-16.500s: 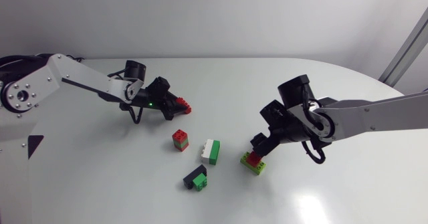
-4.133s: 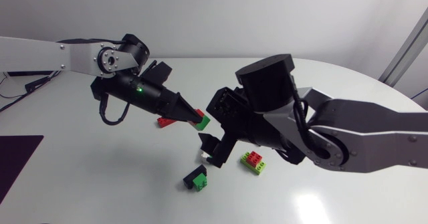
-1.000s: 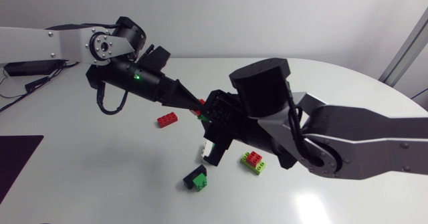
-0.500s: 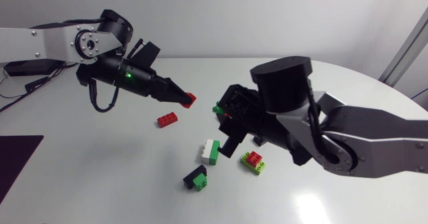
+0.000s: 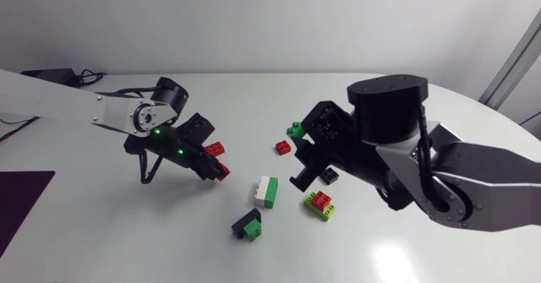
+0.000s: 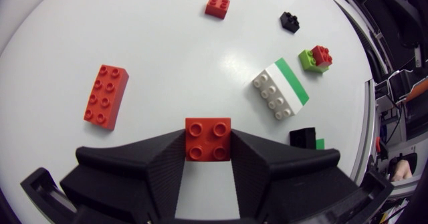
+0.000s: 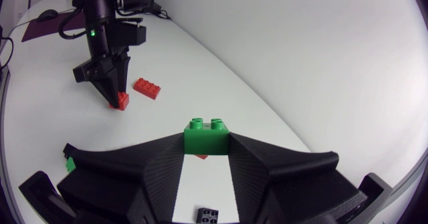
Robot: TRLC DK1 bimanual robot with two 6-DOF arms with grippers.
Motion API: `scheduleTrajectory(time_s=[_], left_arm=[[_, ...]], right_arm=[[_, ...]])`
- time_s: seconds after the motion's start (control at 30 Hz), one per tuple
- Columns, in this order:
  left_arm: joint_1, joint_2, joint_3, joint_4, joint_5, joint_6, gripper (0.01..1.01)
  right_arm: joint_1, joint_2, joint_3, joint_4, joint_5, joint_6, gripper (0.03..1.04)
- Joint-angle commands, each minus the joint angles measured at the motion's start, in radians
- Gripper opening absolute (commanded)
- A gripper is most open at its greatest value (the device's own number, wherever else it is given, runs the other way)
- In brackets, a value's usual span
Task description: Separate the duplo bricks
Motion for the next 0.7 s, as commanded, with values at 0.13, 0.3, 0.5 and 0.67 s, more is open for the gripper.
scheduleTrajectory(time_s=[0.13, 0.3, 0.5, 0.67], left_arm=[[-0.027, 0.051, -0.034, 0.005, -0.052, 0.029, 0.208], [-0.042, 0.074, -0.060, 0.034, -0.075, 0.029, 0.220], [-0.042, 0.079, -0.069, 0.041, -0.078, 0.023, 0.346], [-0.047, 0.072, -0.080, 0.051, -0.084, 0.020, 0.546]], right_arm=[[-0.031, -0.022, -0.058, 0.052, -0.003, 0.058, 0.36], [-0.093, -0.025, -0.085, 0.079, -0.021, 0.084, 0.36], [-0.234, -0.011, -0.090, 0.107, -0.079, 0.136, 0.36], [-0.311, 0.052, -0.081, 0.157, -0.089, 0.158, 0.36]])
